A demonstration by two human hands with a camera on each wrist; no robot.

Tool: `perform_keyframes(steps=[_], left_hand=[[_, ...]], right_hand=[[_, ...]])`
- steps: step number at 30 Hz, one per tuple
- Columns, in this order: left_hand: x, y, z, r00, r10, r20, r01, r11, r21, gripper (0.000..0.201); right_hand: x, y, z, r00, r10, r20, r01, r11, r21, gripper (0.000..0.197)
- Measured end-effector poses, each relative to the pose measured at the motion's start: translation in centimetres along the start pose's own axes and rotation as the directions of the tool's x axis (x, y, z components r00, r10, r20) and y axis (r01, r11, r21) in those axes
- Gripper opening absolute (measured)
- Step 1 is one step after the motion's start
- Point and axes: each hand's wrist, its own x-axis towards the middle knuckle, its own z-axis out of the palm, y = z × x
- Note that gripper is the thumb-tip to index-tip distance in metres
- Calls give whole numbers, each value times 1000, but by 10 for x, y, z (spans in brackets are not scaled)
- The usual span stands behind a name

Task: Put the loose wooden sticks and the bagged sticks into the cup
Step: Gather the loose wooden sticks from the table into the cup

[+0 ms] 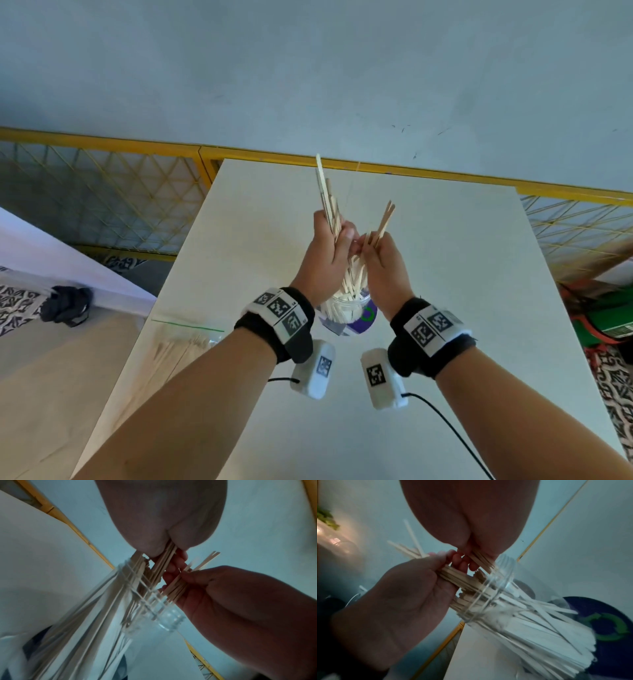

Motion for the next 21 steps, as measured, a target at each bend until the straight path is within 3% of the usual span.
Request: perform_keyframes(steps=[7, 12, 17, 21], left_hand=[[-2, 0, 3, 1000, 16, 20, -17, 997, 78, 28], [-2, 5, 10, 999, 46, 1, -46, 996, 82, 24], [-3, 2, 6, 999, 25, 28, -28, 996, 82, 22], [-5, -1, 0, 997, 13, 75, -21, 993, 112, 17]], right_hand=[[-12, 3, 3, 995, -83, -46, 81, 996, -48, 14], [-14, 7, 2, 993, -98, -73, 95, 995, -44, 20], [-13, -2, -12, 999, -44, 3, 44, 998, -46, 42], [-8, -13, -21, 999, -28, 35, 27, 999, 25, 46]])
